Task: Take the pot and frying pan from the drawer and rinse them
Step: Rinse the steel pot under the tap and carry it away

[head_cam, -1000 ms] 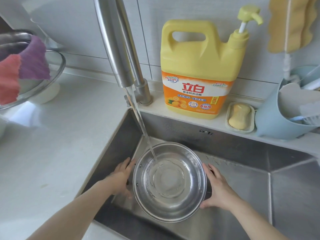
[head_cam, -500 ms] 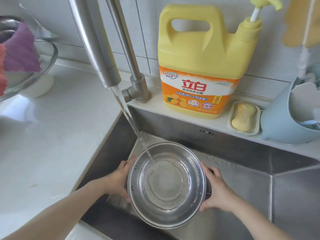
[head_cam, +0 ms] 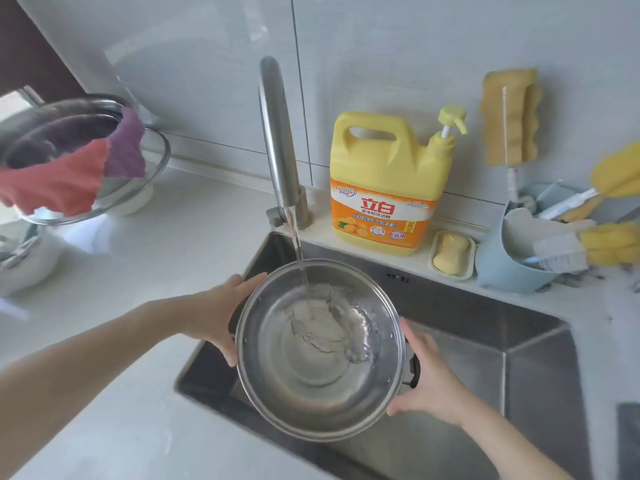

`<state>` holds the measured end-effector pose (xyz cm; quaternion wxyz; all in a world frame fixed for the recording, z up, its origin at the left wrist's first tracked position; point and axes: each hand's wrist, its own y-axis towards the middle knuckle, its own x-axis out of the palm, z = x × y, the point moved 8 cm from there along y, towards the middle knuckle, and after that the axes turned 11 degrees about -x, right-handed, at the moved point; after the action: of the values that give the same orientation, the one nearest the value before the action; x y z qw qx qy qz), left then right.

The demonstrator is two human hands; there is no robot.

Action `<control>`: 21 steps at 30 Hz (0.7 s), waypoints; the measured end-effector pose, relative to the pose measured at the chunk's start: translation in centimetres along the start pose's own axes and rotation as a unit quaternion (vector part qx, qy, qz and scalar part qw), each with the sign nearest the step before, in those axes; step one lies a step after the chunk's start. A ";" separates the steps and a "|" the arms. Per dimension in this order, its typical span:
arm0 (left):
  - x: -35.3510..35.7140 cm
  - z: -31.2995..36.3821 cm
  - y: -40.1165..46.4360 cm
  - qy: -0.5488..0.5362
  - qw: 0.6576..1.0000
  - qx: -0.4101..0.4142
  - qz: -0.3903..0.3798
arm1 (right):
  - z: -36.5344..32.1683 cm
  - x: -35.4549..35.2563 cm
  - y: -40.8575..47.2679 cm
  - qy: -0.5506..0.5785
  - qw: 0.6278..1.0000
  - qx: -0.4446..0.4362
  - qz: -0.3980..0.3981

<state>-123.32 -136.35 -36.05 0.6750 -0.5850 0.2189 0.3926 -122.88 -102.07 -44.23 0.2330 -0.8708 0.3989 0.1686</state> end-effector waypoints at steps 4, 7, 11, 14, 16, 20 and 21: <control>-1.4 -0.8 -3.4 -0.015 0.998 -0.003 0.064 | -5.9 -2.5 -1.2 -0.080 0.995 -0.034 0.047; -1.3 -0.6 -5.1 -0.079 0.994 0.003 0.072 | -11.3 -5.9 -1.9 -0.147 0.987 -0.060 0.034; -0.2 1.4 -6.2 -0.110 0.993 0.042 -0.002 | -14.6 -10.7 -2.6 -0.268 0.962 -0.005 -0.046; -0.5 2.8 -7.4 -0.119 0.987 0.083 -0.075 | -14.6 -11.2 -3.9 -0.255 0.962 0.012 -0.101; -1.7 3.1 -8.3 -0.108 0.985 0.101 -0.092 | -13.8 -9.8 -4.9 -0.209 0.972 -0.002 -0.103; -4.5 1.6 -8.9 -0.044 0.996 0.065 -0.046 | -11.6 -5.6 -6.3 -0.119 0.993 0.001 -0.021; -5.0 1.1 -9.0 -0.024 0.998 0.046 -0.026 | -11.8 -4.6 -6.3 -0.098 0.995 -0.019 0.003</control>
<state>-119.37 -136.77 -26.47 0.7161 -0.5493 0.2051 0.3786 -119.66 -101.98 -30.45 0.2540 -0.8531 0.3737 0.2610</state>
